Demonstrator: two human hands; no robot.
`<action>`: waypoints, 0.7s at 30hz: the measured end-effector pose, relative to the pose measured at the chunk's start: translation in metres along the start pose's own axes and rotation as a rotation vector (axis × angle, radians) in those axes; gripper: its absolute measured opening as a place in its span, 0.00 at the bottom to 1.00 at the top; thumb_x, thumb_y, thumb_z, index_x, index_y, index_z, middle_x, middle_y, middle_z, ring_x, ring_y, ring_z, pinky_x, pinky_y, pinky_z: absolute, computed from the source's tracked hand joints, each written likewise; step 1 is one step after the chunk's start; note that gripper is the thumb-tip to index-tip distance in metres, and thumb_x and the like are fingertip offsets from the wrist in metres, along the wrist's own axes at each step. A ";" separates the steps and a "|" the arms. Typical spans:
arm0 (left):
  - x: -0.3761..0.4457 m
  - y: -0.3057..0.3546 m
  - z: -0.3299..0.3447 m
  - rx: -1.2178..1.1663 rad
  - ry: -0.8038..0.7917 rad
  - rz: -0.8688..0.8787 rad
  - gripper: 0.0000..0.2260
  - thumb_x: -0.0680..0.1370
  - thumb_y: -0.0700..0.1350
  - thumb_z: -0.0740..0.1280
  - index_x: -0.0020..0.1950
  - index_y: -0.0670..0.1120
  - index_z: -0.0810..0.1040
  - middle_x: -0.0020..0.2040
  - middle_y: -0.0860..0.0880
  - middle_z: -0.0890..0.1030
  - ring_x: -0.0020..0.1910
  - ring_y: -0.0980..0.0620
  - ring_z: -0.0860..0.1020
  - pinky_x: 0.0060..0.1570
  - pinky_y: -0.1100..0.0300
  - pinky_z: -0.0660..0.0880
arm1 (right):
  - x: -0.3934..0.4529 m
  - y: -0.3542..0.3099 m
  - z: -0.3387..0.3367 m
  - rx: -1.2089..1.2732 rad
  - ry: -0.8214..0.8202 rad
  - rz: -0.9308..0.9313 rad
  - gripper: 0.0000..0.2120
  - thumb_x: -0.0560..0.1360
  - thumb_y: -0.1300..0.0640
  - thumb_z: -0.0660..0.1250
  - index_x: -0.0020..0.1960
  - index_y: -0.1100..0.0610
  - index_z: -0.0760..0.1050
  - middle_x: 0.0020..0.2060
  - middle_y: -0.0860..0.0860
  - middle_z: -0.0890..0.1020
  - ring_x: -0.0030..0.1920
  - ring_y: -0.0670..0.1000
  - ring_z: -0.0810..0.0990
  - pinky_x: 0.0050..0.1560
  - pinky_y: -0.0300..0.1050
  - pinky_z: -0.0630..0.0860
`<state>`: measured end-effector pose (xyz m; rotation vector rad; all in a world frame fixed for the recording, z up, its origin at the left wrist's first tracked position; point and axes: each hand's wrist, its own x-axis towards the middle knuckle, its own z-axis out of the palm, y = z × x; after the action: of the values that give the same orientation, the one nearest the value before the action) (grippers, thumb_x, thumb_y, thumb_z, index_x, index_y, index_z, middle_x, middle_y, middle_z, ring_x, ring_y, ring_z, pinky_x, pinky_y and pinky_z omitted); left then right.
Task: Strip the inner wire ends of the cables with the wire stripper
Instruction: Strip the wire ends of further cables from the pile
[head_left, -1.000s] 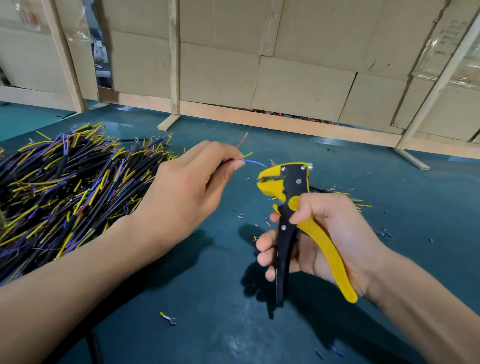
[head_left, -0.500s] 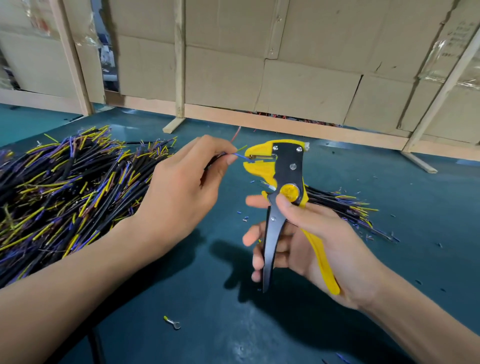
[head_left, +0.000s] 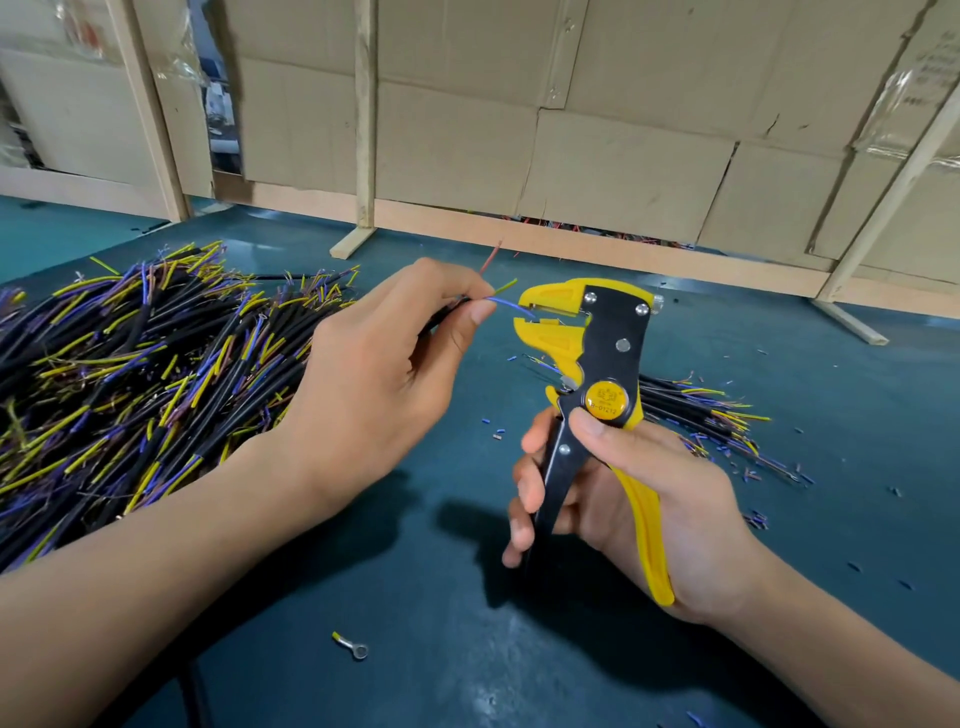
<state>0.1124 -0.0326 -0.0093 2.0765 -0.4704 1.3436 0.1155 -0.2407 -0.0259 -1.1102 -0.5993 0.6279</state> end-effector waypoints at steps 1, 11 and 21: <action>0.000 0.001 0.000 -0.002 0.002 0.002 0.03 0.82 0.41 0.67 0.54 0.42 0.79 0.39 0.52 0.79 0.35 0.64 0.70 0.38 0.72 0.65 | 0.000 0.000 0.000 0.000 -0.004 0.003 0.19 0.74 0.48 0.73 0.52 0.63 0.77 0.39 0.63 0.78 0.37 0.63 0.79 0.43 0.64 0.79; -0.006 0.006 0.006 -0.055 0.016 -0.042 0.02 0.83 0.45 0.67 0.53 0.47 0.77 0.36 0.52 0.79 0.34 0.56 0.72 0.35 0.68 0.68 | 0.002 0.000 -0.002 0.027 -0.015 0.004 0.18 0.73 0.49 0.74 0.50 0.63 0.76 0.39 0.63 0.77 0.37 0.63 0.79 0.44 0.63 0.78; -0.007 0.008 0.007 -0.051 0.005 0.000 0.02 0.82 0.41 0.68 0.53 0.44 0.79 0.39 0.52 0.81 0.36 0.56 0.74 0.38 0.67 0.71 | 0.003 0.002 -0.004 0.036 -0.030 0.029 0.17 0.72 0.48 0.73 0.48 0.62 0.76 0.37 0.62 0.76 0.35 0.61 0.78 0.42 0.61 0.78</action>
<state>0.1095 -0.0430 -0.0151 2.0312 -0.4979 1.3229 0.1198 -0.2402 -0.0282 -1.0791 -0.5964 0.6795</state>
